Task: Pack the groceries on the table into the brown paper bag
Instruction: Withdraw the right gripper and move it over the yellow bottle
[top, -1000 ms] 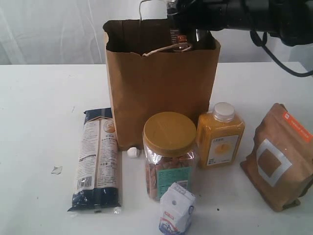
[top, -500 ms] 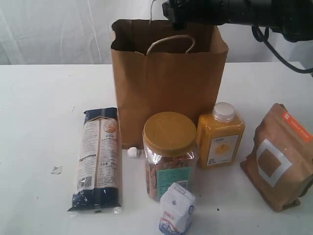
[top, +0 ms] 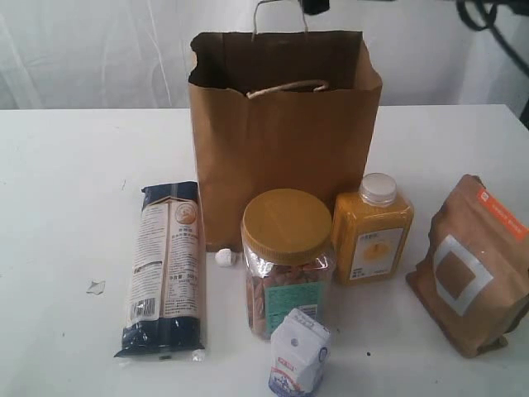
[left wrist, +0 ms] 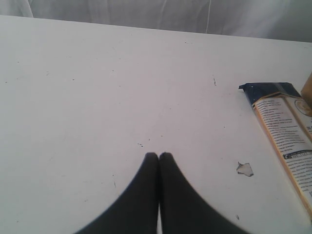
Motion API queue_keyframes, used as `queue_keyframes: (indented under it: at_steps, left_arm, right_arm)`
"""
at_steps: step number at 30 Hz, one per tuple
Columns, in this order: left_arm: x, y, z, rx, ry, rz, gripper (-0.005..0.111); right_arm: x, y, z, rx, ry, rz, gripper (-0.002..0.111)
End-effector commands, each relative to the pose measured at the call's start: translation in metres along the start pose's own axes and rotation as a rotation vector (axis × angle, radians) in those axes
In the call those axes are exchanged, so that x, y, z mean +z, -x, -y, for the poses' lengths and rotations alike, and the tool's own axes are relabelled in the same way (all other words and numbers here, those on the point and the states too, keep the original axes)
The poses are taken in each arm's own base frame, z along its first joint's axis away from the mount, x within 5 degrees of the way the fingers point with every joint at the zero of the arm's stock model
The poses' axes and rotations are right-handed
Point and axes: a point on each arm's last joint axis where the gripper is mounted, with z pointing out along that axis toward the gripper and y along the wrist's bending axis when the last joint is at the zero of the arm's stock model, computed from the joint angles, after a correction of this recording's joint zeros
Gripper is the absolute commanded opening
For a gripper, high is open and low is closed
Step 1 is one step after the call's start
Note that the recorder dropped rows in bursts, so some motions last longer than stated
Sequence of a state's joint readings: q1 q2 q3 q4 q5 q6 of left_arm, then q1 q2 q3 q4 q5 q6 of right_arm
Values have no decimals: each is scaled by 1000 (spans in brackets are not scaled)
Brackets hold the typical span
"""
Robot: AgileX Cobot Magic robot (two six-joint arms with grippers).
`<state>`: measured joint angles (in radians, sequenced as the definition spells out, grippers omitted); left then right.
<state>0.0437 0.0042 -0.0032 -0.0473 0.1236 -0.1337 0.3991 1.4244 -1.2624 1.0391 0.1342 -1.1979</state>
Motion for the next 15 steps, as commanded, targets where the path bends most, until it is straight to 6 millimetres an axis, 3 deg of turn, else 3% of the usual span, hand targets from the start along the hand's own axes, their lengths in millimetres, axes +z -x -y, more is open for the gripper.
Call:
queue_keyframes:
  at_steps: [1,8,15]
  left_arm:
    - [0,-1,0,4,-8,0,0]
    - [0,-1,0,4,-8,0,0]
    - [0,-1,0,4,-8,0,0]
  right_arm:
    - [-34,14,2,-106,-17,44,105]
    - [-68,-10,0,-124,56,-70,105]
    - [-108,-35,0,-188,55,-418,105]
